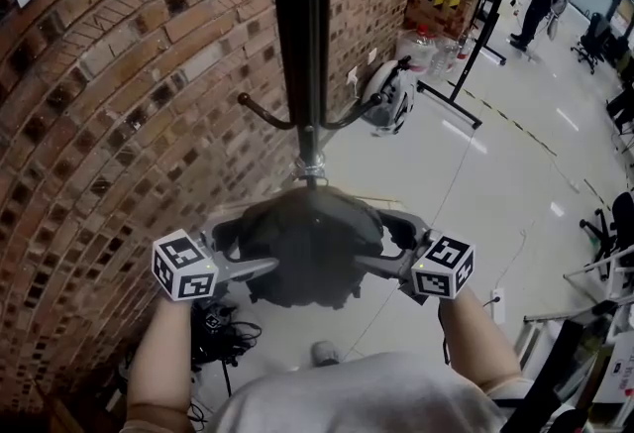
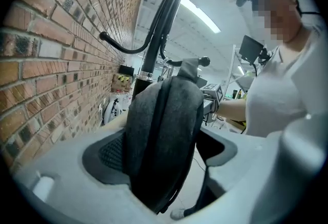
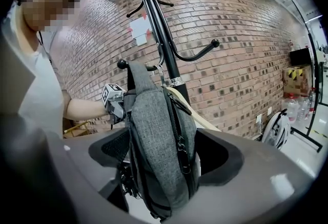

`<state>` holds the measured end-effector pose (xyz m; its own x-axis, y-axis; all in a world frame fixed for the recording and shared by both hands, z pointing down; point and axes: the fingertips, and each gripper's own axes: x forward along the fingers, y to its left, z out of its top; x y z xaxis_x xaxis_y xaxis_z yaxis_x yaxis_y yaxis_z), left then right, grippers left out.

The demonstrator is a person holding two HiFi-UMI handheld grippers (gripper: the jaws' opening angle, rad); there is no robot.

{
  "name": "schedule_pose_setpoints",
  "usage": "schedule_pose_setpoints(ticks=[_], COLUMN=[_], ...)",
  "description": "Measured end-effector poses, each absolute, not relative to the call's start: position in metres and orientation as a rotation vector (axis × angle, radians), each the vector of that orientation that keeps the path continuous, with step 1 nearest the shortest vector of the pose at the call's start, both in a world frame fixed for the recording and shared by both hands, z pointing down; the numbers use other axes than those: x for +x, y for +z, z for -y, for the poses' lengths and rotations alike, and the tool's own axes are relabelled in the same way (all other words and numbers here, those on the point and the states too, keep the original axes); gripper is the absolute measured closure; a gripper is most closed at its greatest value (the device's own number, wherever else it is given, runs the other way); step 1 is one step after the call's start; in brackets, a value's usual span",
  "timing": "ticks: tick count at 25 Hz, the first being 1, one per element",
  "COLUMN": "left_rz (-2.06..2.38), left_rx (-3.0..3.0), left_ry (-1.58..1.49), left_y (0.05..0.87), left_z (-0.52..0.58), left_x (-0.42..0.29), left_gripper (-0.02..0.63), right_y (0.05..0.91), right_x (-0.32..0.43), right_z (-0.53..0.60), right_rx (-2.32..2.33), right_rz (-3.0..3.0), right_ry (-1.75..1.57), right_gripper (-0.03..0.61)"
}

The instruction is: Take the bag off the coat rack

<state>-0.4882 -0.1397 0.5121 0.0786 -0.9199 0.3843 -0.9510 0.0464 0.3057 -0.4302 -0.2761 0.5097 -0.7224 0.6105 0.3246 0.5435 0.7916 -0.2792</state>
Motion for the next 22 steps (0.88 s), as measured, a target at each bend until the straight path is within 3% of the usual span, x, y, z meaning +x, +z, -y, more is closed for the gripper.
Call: schedule_pose_setpoints(ticks=[3, 7, 10, 22], left_rz=[1.853, 1.888, 1.917, 1.95], left_rx=[1.859, 1.819, 1.778, 1.726], left_ry=[0.075, 0.032, -0.031, -0.039], left_y=[0.512, 0.511, 0.512, 0.485], left_z=[0.139, 0.138, 0.137, 0.132], left_x=[-0.489, -0.488, -0.489, -0.476], left_gripper=[0.241, 0.323, 0.37, 0.419], right_y=[0.512, 0.513, 0.514, 0.481], right_x=[-0.431, -0.43, -0.432, -0.417], right_z=[0.276, 0.277, 0.276, 0.268], right_rx=[-0.846, -0.774, -0.709, -0.642], right_rz=[2.576, 2.598, 2.612, 2.647], right_ry=[0.24, 0.218, 0.215, 0.205], right_gripper=[0.205, 0.337, 0.395, 0.433])
